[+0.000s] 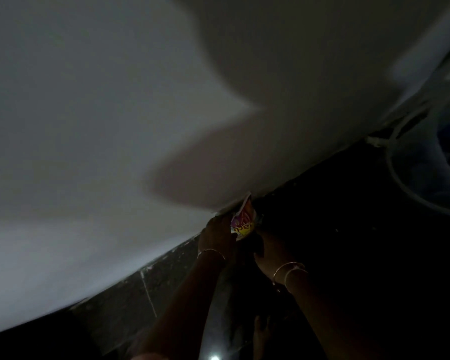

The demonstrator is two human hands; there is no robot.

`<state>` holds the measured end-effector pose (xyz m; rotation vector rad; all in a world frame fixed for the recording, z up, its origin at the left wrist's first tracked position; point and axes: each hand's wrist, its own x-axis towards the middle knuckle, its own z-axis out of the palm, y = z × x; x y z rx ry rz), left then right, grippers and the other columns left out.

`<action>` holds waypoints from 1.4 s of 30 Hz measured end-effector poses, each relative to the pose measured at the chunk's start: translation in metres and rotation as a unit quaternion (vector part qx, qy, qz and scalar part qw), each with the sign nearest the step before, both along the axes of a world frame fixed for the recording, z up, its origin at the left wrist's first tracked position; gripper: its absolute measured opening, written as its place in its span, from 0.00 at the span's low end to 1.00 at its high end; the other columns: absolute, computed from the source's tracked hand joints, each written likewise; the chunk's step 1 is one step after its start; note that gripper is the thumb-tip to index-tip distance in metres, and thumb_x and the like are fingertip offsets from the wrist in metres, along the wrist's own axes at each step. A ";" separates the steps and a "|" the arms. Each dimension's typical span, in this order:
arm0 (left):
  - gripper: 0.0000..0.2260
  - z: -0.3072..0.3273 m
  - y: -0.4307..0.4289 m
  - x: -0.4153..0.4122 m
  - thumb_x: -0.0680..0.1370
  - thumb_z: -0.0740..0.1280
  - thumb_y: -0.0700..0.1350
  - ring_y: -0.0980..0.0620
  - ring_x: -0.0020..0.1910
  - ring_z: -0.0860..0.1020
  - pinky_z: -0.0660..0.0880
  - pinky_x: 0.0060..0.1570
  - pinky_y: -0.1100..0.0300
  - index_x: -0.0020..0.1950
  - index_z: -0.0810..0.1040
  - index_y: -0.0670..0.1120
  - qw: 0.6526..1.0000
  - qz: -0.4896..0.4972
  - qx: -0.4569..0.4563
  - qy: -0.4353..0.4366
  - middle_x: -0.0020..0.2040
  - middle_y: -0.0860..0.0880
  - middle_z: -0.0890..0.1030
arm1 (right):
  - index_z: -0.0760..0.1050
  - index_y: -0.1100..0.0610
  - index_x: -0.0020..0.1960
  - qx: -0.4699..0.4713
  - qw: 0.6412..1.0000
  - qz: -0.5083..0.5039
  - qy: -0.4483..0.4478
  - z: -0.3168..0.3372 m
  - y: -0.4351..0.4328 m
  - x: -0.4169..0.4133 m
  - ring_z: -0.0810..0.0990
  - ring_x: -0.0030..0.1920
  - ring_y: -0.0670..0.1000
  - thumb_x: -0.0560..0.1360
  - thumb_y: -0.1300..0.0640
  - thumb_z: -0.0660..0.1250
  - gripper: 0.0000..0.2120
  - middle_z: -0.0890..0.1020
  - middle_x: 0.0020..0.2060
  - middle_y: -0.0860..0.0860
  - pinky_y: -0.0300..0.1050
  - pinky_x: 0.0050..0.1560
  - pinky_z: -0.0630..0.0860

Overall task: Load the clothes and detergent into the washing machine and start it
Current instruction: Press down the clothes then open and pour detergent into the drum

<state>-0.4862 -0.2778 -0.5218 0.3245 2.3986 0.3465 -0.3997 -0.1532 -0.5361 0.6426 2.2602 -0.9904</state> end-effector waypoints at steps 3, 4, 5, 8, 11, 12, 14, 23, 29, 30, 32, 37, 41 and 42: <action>0.27 -0.029 0.006 -0.008 0.81 0.61 0.48 0.47 0.77 0.55 0.55 0.74 0.53 0.78 0.56 0.47 0.997 -0.052 -0.044 0.024 0.77 0.47 0.61 | 0.55 0.51 0.76 0.010 1.000 0.009 -0.014 -0.019 -0.002 0.001 0.59 0.75 0.53 0.76 0.53 0.65 0.32 0.61 0.75 0.51 0.49 0.74 0.60; 0.26 -0.037 0.008 -0.010 0.81 0.60 0.48 0.47 0.77 0.54 0.54 0.75 0.52 0.78 0.56 0.47 0.996 -0.066 -0.051 0.024 0.77 0.47 0.61 | 0.55 0.51 0.76 0.012 1.000 0.006 -0.012 -0.024 -0.002 0.001 0.59 0.75 0.52 0.76 0.54 0.65 0.32 0.61 0.75 0.50 0.48 0.74 0.59; 0.26 -0.045 0.010 -0.012 0.81 0.60 0.48 0.47 0.77 0.54 0.53 0.75 0.52 0.77 0.57 0.47 0.995 -0.080 -0.060 0.026 0.76 0.47 0.62 | 0.54 0.51 0.77 0.011 1.000 0.006 -0.007 -0.029 -0.001 0.001 0.58 0.75 0.52 0.76 0.54 0.64 0.33 0.60 0.75 0.50 0.46 0.75 0.58; 0.24 -0.058 0.018 -0.014 0.80 0.60 0.47 0.47 0.75 0.61 0.51 0.76 0.50 0.76 0.62 0.49 0.989 -0.106 -0.097 0.040 0.72 0.47 0.69 | 0.54 0.52 0.77 -0.001 1.000 -0.012 0.001 -0.039 0.001 -0.001 0.58 0.75 0.52 0.77 0.54 0.63 0.31 0.61 0.75 0.50 0.46 0.75 0.58; 0.19 -0.063 0.024 -0.017 0.80 0.60 0.46 0.47 0.67 0.72 0.56 0.74 0.52 0.72 0.69 0.50 0.992 -0.061 -0.101 0.038 0.65 0.47 0.77 | 0.56 0.53 0.76 -0.002 1.000 -0.018 0.009 -0.043 0.003 -0.005 0.60 0.75 0.52 0.77 0.54 0.63 0.31 0.62 0.74 0.51 0.47 0.74 0.59; 0.18 -0.062 0.025 -0.017 0.80 0.60 0.46 0.47 0.64 0.74 0.59 0.72 0.53 0.70 0.70 0.50 0.993 -0.052 -0.103 0.040 0.63 0.47 0.79 | 0.57 0.53 0.76 -0.004 1.000 -0.023 0.013 -0.043 0.004 -0.006 0.61 0.74 0.52 0.77 0.54 0.64 0.30 0.63 0.74 0.51 0.46 0.74 0.59; 0.18 -0.060 0.027 -0.016 0.79 0.61 0.46 0.45 0.61 0.76 0.65 0.66 0.54 0.69 0.71 0.51 0.992 -0.054 -0.107 0.047 0.61 0.47 0.80 | 0.60 0.54 0.74 -0.005 0.999 -0.031 0.026 -0.039 0.006 -0.010 0.64 0.73 0.52 0.76 0.55 0.64 0.28 0.67 0.71 0.52 0.44 0.72 0.60; 0.16 -0.034 0.029 0.001 0.79 0.60 0.41 0.46 0.66 0.73 0.51 0.75 0.60 0.66 0.75 0.46 0.998 -0.048 -0.039 0.019 0.63 0.45 0.79 | 0.68 0.52 0.69 -0.017 0.995 -0.052 0.082 -0.004 0.014 -0.002 0.68 0.70 0.53 0.74 0.60 0.66 0.25 0.72 0.68 0.51 0.44 0.70 0.63; 0.15 0.030 0.015 0.018 0.79 0.61 0.41 0.47 0.63 0.76 0.53 0.73 0.61 0.64 0.77 0.47 0.997 -0.070 -0.022 0.033 0.62 0.46 0.80 | 0.66 0.57 0.71 0.025 0.990 -0.080 0.113 0.045 0.009 0.008 0.64 0.72 0.57 0.71 0.61 0.65 0.28 0.68 0.70 0.57 0.46 0.74 0.59; 0.14 0.045 0.013 0.023 0.79 0.61 0.41 0.46 0.62 0.76 0.56 0.72 0.60 0.64 0.77 0.47 0.997 -0.070 -0.018 0.033 0.61 0.45 0.80 | 0.63 0.55 0.73 0.029 0.990 -0.087 0.111 0.054 0.006 0.011 0.63 0.73 0.57 0.72 0.59 0.65 0.31 0.66 0.72 0.57 0.49 0.74 0.60; 0.13 0.077 0.008 0.034 0.80 0.60 0.42 0.43 0.60 0.77 0.66 0.67 0.56 0.62 0.79 0.46 0.997 -0.065 -0.002 0.036 0.59 0.43 0.81 | 0.60 0.52 0.75 0.027 0.988 -0.107 0.111 0.078 0.000 0.017 0.61 0.74 0.58 0.71 0.56 0.68 0.34 0.63 0.73 0.57 0.54 0.73 0.62; 0.13 0.157 -0.007 0.062 0.79 0.63 0.44 0.42 0.59 0.77 0.72 0.57 0.56 0.63 0.79 0.48 0.996 -0.059 0.036 0.062 0.59 0.42 0.80 | 0.57 0.52 0.76 0.040 0.984 -0.116 0.125 0.151 -0.014 0.038 0.57 0.75 0.61 0.68 0.54 0.72 0.41 0.57 0.75 0.59 0.55 0.73 0.61; 0.11 0.219 -0.021 0.082 0.77 0.66 0.45 0.42 0.57 0.78 0.71 0.58 0.55 0.58 0.82 0.47 0.991 -0.065 0.070 0.091 0.55 0.42 0.82 | 0.55 0.60 0.76 -0.028 0.979 -0.132 0.152 0.221 -0.024 0.061 0.58 0.75 0.58 0.66 0.55 0.76 0.45 0.60 0.74 0.60 0.54 0.74 0.58; 0.10 0.235 -0.024 0.087 0.77 0.67 0.45 0.42 0.56 0.79 0.71 0.58 0.55 0.57 0.82 0.47 0.989 -0.073 0.079 0.101 0.54 0.42 0.83 | 0.56 0.62 0.75 -0.041 0.977 -0.134 0.161 0.239 -0.026 0.067 0.61 0.74 0.58 0.65 0.55 0.77 0.46 0.63 0.73 0.59 0.53 0.74 0.60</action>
